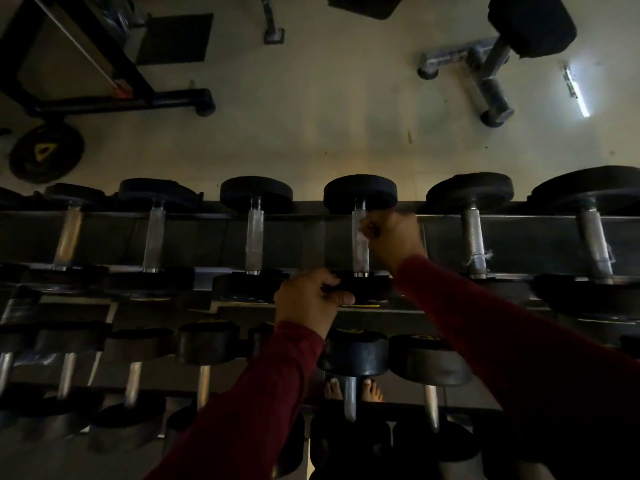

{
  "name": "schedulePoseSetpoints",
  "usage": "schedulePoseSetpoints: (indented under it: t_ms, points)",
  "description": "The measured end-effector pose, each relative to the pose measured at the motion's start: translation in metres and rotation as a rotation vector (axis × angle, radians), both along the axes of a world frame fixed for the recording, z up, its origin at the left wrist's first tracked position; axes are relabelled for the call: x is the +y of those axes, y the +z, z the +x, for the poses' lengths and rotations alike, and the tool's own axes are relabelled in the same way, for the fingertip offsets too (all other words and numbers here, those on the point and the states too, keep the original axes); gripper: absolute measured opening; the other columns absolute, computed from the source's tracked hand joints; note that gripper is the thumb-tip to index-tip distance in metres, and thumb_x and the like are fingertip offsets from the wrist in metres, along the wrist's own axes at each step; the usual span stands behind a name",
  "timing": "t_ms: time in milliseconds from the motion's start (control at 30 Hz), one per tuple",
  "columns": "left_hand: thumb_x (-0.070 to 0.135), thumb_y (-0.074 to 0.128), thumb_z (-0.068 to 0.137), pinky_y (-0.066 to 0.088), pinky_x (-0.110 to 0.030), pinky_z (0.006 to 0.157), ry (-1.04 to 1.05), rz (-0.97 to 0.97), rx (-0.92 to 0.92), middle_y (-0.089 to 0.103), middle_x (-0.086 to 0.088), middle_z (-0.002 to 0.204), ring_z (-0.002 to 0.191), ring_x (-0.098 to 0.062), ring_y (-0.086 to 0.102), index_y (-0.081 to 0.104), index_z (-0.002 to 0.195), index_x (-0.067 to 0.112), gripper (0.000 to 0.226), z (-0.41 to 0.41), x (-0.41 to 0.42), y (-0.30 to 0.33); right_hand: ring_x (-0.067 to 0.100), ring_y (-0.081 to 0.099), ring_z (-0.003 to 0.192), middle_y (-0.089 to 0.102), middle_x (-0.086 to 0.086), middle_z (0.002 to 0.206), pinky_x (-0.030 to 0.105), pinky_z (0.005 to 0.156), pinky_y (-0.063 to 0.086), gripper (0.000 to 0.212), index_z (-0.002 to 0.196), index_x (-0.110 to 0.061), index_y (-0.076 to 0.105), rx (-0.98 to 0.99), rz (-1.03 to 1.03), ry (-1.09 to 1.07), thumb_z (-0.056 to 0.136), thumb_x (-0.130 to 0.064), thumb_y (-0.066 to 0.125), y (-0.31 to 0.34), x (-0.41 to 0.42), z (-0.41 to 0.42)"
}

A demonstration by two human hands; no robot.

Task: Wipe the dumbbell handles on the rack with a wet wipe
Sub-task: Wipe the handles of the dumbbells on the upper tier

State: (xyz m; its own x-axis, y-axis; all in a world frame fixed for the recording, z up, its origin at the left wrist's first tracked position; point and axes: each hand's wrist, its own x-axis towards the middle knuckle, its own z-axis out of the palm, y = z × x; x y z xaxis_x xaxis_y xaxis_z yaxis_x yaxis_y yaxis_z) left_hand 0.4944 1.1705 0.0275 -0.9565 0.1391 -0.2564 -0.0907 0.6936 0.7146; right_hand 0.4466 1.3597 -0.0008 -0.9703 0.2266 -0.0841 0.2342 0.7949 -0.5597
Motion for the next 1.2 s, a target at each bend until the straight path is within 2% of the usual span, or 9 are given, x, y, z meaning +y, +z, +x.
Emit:
schedulePoseSetpoints:
  t_ms: [200,333,467,633,733,800,1000,1100,1200]
  points:
    - [0.034,0.09,0.062,0.056,-0.031,0.08,0.0,0.002,-0.014,0.069,0.013,0.09,0.081,-0.004,0.064,0.073,0.086,0.028,0.03,0.0,0.0,0.0,0.016,0.063,0.101,0.069,0.003,0.105,0.031,0.093,0.05,0.018,0.105,-0.017,0.071,-0.083,0.195,0.72,0.089,-0.01,0.067,0.007,0.022,0.004]
    - [0.036,0.089,0.061,0.056,-0.035,0.08,-0.001,-0.005,-0.015,0.068,0.016,0.088,0.082,-0.005,0.064,0.073,0.086,0.029,0.031,0.001,0.0,-0.001,0.023,0.06,0.111,0.067,0.005,0.114,0.036,0.094,0.051,0.027,0.111,-0.018,0.071,-0.033,0.377,0.72,0.091,-0.005,0.061,0.01,0.012,-0.036]
    - [0.037,0.089,0.061,0.055,-0.032,0.078,-0.026,-0.034,0.02,0.059,0.021,0.079,0.079,-0.005,0.063,0.073,0.085,0.027,0.031,-0.002,0.0,0.002,0.018,0.067,0.094,0.07,0.005,0.099,0.036,0.091,0.055,0.018,0.095,-0.018,0.071,-0.159,0.279,0.648,0.096,-0.012,0.054,0.012,-0.006,-0.044]
    - [0.038,0.09,0.06,0.054,-0.03,0.077,-0.031,-0.038,0.038,0.067,0.014,0.083,0.078,-0.007,0.064,0.073,0.083,0.027,0.031,-0.002,-0.001,0.001,-0.006,0.053,0.082,0.056,-0.02,0.077,0.018,0.091,0.041,0.011,0.092,-0.018,0.071,-0.333,0.21,0.902,0.088,-0.009,0.064,0.03,0.001,-0.029]
    - [0.037,0.09,0.06,0.054,-0.029,0.077,-0.029,-0.039,0.021,0.068,0.014,0.085,0.079,-0.005,0.063,0.071,0.082,0.027,0.031,-0.003,-0.001,0.0,0.014,0.068,0.099,0.072,0.003,0.103,0.024,0.094,0.048,0.02,0.106,-0.011,0.073,-0.179,0.254,0.813,0.092,-0.004,0.059,0.025,0.009,-0.042]
    - [0.039,0.09,0.06,0.054,-0.028,0.077,-0.054,-0.057,0.009,0.066,0.015,0.086,0.08,-0.004,0.062,0.068,0.083,0.029,0.033,-0.006,-0.001,0.003,0.023,0.063,0.115,0.067,0.009,0.123,0.025,0.096,0.046,0.027,0.117,-0.009,0.07,-0.162,0.347,0.775,0.094,-0.003,0.057,0.02,0.011,-0.044]
    - [0.039,0.073,0.078,0.047,-0.033,0.093,-0.453,-0.214,0.027,0.054,0.008,0.114,0.108,-0.012,0.051,0.056,0.119,0.038,0.044,-0.013,0.006,0.022,0.012,0.067,0.094,0.069,-0.001,0.099,0.03,0.088,0.055,0.012,0.104,-0.02,0.069,-0.175,0.26,0.738,0.094,-0.02,0.061,0.013,0.015,-0.002]
    - [0.047,0.067,0.076,0.045,-0.04,0.098,-0.736,-0.381,0.157,0.052,0.005,0.124,0.116,-0.019,0.047,0.051,0.129,0.033,0.057,-0.016,0.025,0.022,0.012,0.064,0.098,0.067,-0.002,0.105,0.027,0.09,0.052,0.014,0.102,-0.02,0.068,-0.176,0.041,0.411,0.093,-0.012,0.062,0.016,0.03,0.018]
    - [0.054,0.068,0.077,0.049,-0.047,0.091,-0.976,-0.695,0.195,0.051,-0.005,0.126,0.115,-0.029,0.05,0.052,0.129,0.021,0.064,-0.014,0.064,0.017,0.007,0.063,0.092,0.066,-0.001,0.11,0.021,0.071,0.053,0.022,0.109,-0.021,0.066,-0.123,-0.461,-0.236,0.094,-0.006,0.059,0.019,0.043,0.035]
